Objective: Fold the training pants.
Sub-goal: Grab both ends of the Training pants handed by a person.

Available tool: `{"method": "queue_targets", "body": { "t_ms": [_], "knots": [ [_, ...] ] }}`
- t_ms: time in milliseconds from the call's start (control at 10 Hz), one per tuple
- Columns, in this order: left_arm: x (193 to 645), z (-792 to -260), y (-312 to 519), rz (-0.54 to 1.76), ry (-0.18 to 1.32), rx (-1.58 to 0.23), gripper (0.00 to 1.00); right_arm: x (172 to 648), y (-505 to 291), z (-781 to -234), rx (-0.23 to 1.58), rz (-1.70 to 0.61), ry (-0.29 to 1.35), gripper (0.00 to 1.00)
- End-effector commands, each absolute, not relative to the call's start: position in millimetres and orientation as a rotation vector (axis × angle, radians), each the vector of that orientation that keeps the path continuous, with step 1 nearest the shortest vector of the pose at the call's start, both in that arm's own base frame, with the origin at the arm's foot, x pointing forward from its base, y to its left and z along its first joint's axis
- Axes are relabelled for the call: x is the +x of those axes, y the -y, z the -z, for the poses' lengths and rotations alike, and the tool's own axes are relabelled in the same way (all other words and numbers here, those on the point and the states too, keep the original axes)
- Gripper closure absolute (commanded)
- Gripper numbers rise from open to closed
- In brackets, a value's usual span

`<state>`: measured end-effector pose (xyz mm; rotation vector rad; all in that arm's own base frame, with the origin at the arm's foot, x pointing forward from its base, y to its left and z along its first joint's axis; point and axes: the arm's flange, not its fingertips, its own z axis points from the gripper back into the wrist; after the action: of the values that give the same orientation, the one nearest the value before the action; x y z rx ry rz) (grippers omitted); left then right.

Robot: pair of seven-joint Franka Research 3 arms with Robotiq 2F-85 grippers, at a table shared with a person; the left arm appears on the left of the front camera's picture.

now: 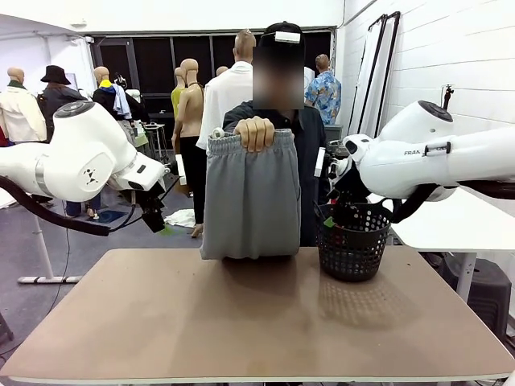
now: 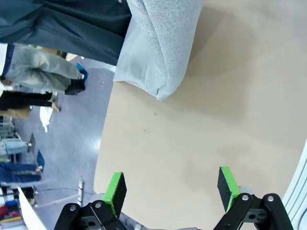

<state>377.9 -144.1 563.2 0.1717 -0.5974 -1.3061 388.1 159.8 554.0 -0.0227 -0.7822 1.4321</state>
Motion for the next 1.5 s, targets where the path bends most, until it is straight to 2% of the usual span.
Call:
{"method": "queue_targets", "body": {
  "t_ms": [0,200,400,800,900,1000,1300,1400],
  "knots": [
    [399.5,-566.4,130.6,1.428,0.585,0.137,0.00,413.5,-157.5,-550.4,0.027,-1.536,0.832,0.00],
    [419.1,-560.3,123.4,1.489,0.626,0.111,0.00,425.4,-158.3,-544.4,0.066,-1.540,0.881,0.00],
    [434.5,-553.6,123.6,1.557,0.752,0.012,0.00,434.6,-156.2,-538.0,0.201,-1.540,0.936,0.00],
    [446.0,-547.1,124.5,1.580,0.789,-0.098,0.00,448.3,-152.6,-526.0,0.402,-1.497,1.033,0.00],
    [444.2,-550.4,124.4,1.485,0.721,-0.039,0.00,448.1,-152.3,-526.3,0.380,-1.475,1.012,0.00],
    [434.9,-547.3,129.3,1.562,0.789,-0.054,0.00,428.6,-154.3,-537.2,0.339,-1.486,1.024,0.00],
    [437.4,-545.9,129.6,1.547,0.769,-0.041,0.00,432.6,-152.8,-534.9,0.356,-1.473,1.016,0.00],
    [445.6,-539.6,128.3,1.539,0.837,-0.103,0.00,440.1,-155.0,-527.9,0.415,-1.462,1.033,0.00]
  ]
}}
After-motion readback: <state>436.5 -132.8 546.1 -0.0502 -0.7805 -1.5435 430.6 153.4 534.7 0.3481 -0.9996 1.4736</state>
